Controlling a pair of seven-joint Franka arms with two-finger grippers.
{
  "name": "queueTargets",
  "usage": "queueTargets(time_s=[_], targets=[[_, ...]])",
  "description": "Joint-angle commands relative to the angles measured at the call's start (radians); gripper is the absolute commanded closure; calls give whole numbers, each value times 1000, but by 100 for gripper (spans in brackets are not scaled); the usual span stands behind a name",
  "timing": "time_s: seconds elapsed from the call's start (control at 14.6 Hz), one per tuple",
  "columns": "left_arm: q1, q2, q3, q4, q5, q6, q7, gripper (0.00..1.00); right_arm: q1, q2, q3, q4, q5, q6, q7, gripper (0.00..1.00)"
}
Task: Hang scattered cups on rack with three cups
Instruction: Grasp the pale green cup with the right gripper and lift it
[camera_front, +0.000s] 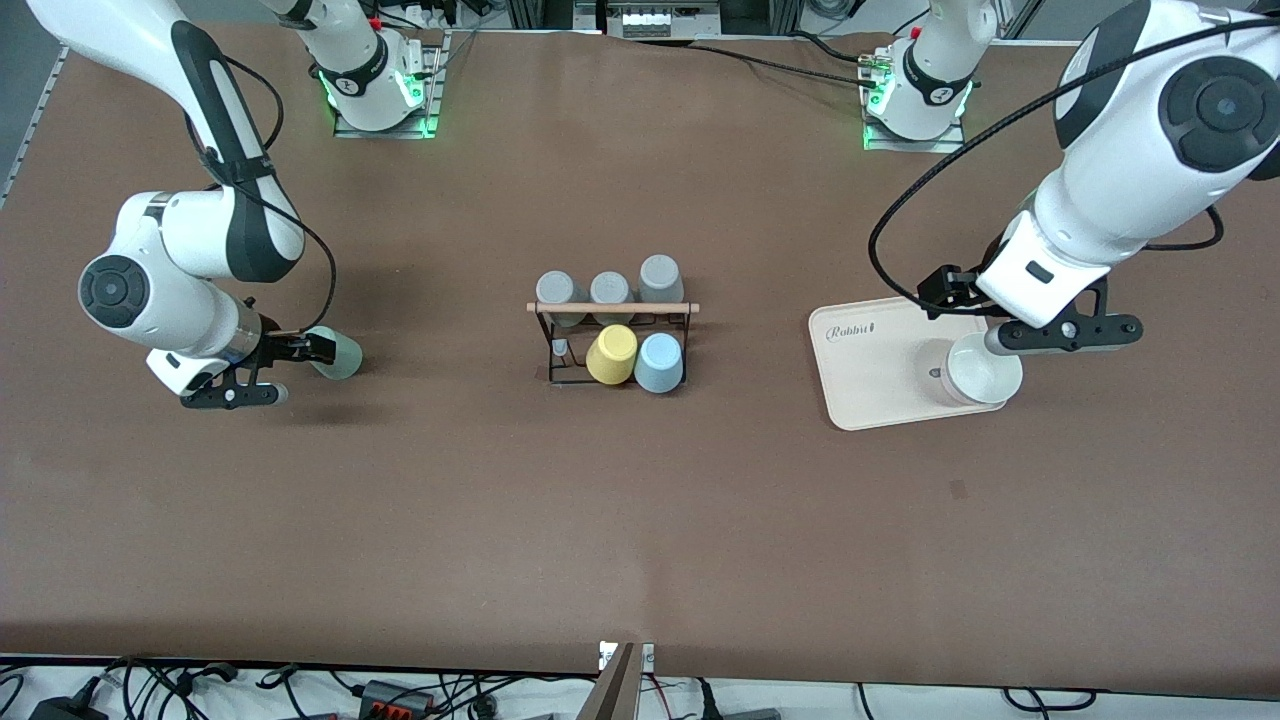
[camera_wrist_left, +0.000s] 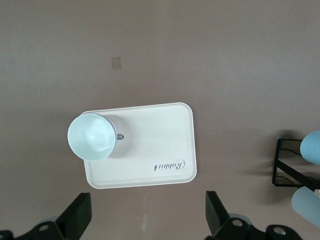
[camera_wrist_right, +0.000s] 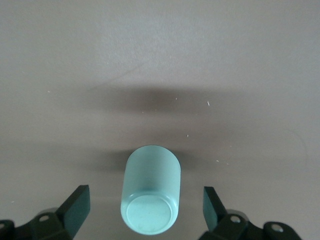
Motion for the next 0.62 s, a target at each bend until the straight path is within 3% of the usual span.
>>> queueTargets(time_s=[0.0, 0.14, 0.21, 0.55], targets=[[-24, -2, 44, 31, -7, 4, -4, 0, -1, -27, 1, -100, -15, 108, 9, 0], [-226, -3, 273, 54, -22, -50, 4, 0, 4, -25, 1, -132, -15, 142, 9, 0], [-274, -6, 328, 59, -57, -68, 16, 0, 4, -16, 1, -132, -15, 142, 11, 0], [-222, -20, 328, 58, -137, -116, 90, 0, 2, 9, 2, -129, -15, 133, 9, 0]])
